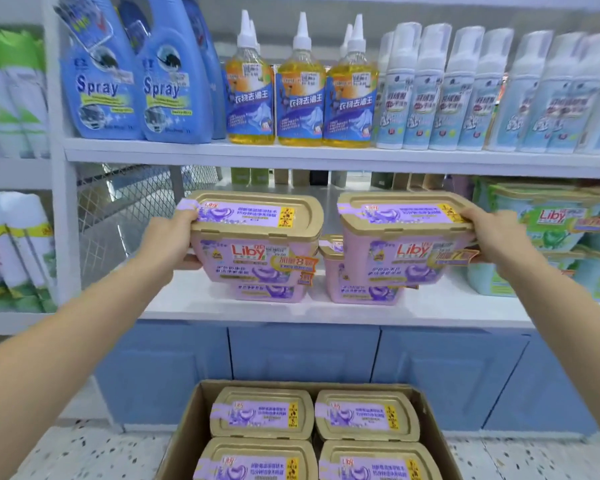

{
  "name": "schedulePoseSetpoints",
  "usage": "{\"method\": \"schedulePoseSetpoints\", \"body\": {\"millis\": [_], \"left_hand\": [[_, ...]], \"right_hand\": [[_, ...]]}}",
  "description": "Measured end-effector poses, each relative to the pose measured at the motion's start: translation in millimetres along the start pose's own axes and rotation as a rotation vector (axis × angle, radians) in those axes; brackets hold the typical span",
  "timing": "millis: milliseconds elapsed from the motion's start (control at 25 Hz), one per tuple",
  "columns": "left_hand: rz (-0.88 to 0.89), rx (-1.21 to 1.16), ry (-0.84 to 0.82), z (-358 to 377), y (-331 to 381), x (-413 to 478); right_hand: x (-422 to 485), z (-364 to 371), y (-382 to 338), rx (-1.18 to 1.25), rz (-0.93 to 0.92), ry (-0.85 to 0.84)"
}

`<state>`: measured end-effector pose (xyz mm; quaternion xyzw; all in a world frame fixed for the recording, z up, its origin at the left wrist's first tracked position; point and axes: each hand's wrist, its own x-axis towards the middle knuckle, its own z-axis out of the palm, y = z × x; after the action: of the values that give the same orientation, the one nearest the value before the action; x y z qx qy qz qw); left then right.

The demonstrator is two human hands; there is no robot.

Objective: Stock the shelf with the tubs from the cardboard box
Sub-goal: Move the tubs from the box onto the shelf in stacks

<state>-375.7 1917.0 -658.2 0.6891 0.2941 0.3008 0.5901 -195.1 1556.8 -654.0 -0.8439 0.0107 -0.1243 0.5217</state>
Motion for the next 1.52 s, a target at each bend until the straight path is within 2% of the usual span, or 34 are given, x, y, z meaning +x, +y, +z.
{"method": "schedulePoseSetpoints", "body": {"millis": [160, 480, 840, 1000, 1200, 1360, 1520], "left_hand": [[0.004, -0.008, 0.004, 15, 20, 28], [-0.041, 0.028, -0.016, 40, 22, 71], [-0.055, 0.147, -0.147, 39, 22, 87], [-0.042, 0.19, -0.18, 38, 22, 86], [-0.029, 0.093, -0.14, 39, 8, 88], [0.142, 0.079, -0.037, 30, -30, 85], [0.193, 0.203, -0.131, 18, -79, 65]], "right_hand": [[36, 10, -24, 0.058, 0.007, 0.035], [40, 46, -46, -0.054, 0.017, 0.057], [57, 52, -45, -0.046, 0.111, -0.16], [54, 50, -47, -0.04, 0.138, -0.169], [38, 53, -26, 0.069, 0.086, -0.084], [17, 62, 9, 0.277, -0.005, -0.111], [-7, 77, 46, 0.319, -0.01, -0.189]]}}
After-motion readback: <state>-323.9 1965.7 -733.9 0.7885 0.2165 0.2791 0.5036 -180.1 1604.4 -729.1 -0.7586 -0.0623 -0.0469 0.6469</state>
